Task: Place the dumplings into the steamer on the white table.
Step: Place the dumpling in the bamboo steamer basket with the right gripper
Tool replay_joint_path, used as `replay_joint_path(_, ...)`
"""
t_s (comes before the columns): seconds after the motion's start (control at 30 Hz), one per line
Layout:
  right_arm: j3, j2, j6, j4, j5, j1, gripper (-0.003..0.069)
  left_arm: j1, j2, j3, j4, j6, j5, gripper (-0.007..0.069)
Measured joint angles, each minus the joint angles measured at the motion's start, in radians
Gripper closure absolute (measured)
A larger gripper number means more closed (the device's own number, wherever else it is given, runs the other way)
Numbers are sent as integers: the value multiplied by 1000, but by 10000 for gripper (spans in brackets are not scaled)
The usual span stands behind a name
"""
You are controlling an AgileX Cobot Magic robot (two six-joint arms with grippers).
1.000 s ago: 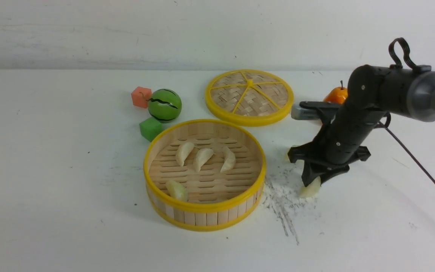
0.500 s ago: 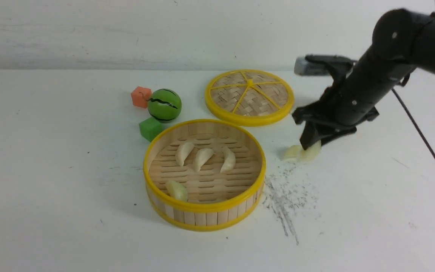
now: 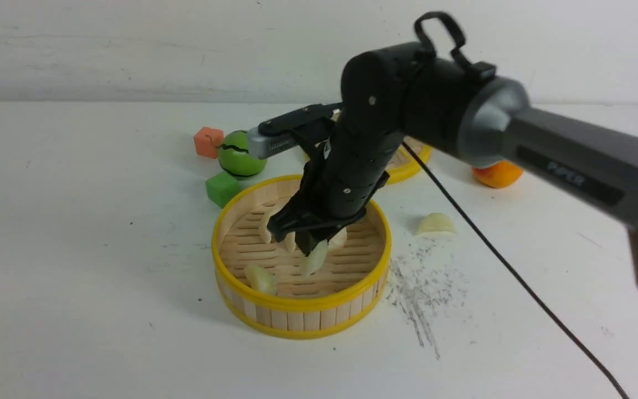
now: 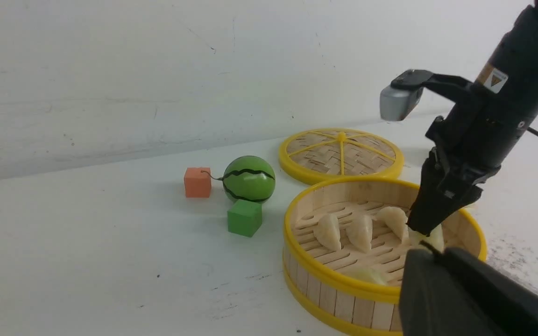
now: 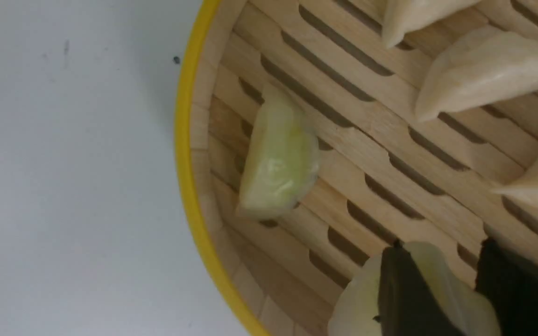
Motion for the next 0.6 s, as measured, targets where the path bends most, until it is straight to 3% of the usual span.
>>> replay_joint_path(0.6, -38, 100, 22, 82, 17, 2, 447, 0, 0, 0, 0, -1, 8, 596)
